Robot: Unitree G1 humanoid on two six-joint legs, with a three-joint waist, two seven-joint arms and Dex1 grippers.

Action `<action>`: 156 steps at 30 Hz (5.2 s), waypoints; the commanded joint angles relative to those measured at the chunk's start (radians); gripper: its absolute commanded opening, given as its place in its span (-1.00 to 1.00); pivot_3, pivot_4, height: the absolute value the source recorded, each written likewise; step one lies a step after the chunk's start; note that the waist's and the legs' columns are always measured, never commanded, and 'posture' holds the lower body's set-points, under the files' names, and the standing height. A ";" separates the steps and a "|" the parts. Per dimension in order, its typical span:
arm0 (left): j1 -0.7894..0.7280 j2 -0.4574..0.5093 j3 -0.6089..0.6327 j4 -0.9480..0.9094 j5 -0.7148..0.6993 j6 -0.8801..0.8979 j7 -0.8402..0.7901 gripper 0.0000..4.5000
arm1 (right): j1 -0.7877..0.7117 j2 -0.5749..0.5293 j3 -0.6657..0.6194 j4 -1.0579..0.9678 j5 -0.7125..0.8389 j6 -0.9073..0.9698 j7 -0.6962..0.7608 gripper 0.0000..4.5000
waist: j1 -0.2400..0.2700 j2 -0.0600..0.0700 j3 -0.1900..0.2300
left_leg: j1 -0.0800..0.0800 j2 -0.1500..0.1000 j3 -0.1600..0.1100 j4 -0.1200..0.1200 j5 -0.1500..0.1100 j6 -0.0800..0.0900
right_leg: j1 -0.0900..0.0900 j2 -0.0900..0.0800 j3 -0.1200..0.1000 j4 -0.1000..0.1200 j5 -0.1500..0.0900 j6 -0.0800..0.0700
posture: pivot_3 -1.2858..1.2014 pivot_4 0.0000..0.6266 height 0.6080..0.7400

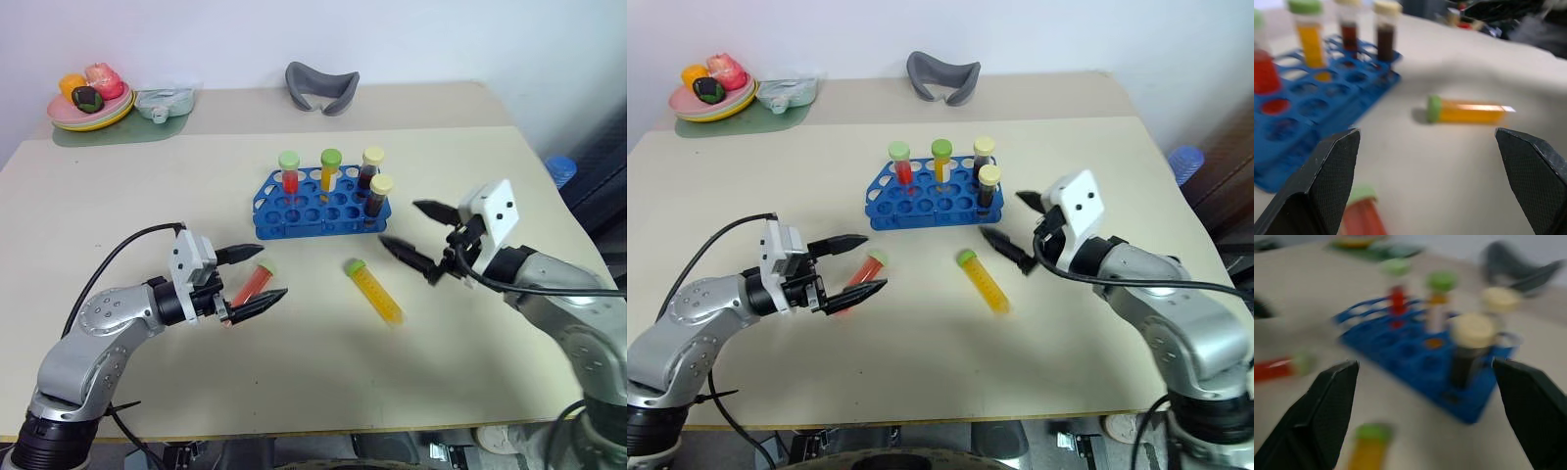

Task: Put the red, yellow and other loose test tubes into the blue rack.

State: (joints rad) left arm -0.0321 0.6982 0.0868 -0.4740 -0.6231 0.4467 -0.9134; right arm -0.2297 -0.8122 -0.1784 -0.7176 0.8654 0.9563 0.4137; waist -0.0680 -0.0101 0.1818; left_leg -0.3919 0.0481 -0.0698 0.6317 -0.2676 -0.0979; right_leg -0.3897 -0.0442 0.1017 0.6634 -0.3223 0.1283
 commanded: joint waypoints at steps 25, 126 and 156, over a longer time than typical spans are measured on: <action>0.152 -0.002 -0.053 0.086 0.155 -0.333 -0.184 1.00 | -0.469 -0.063 0.544 0.321 1.095 0.306 -1.271 0.97 | -0.003 -0.001 0.000 | -0.011 0.000 0.000 0.001 0.000 0.001 | -0.010 -0.001 0.000 -0.001 0.000 0.000 | 0.03 -0.52 1.00; 0.056 -0.172 0.105 0.102 0.056 -0.221 0.140 1.00 | -0.295 0.767 0.385 0.963 -0.764 -1.188 -0.253 -0.52 | -0.004 -0.001 -0.001 | -0.014 0.000 -0.001 0.003 0.001 -0.002 | -0.015 0.000 -0.002 0.005 0.001 0.000 | 0.03 -0.52 1.00; 0.056 -0.165 0.116 0.115 0.034 -0.231 0.111 1.00 | -0.286 0.846 0.314 1.086 -0.806 -1.304 -0.218 -0.52 | -0.005 -0.001 -0.001 | 0.000 0.000 0.000 0.000 0.001 -0.002 | -0.003 0.000 -0.001 0.005 0.000 0.000 | 0.03 -0.52 1.00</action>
State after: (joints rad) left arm 0.0258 0.5300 0.1798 -0.3375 -0.5789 0.2314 -0.7994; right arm -0.4993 0.0190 0.1401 0.3627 0.0609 -0.3460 0.1939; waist -0.0731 -0.0109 0.1806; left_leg -0.3920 0.0484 -0.0701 0.6319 -0.2662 -0.0998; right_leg -0.3924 -0.0444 0.1007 0.6680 -0.3219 0.1284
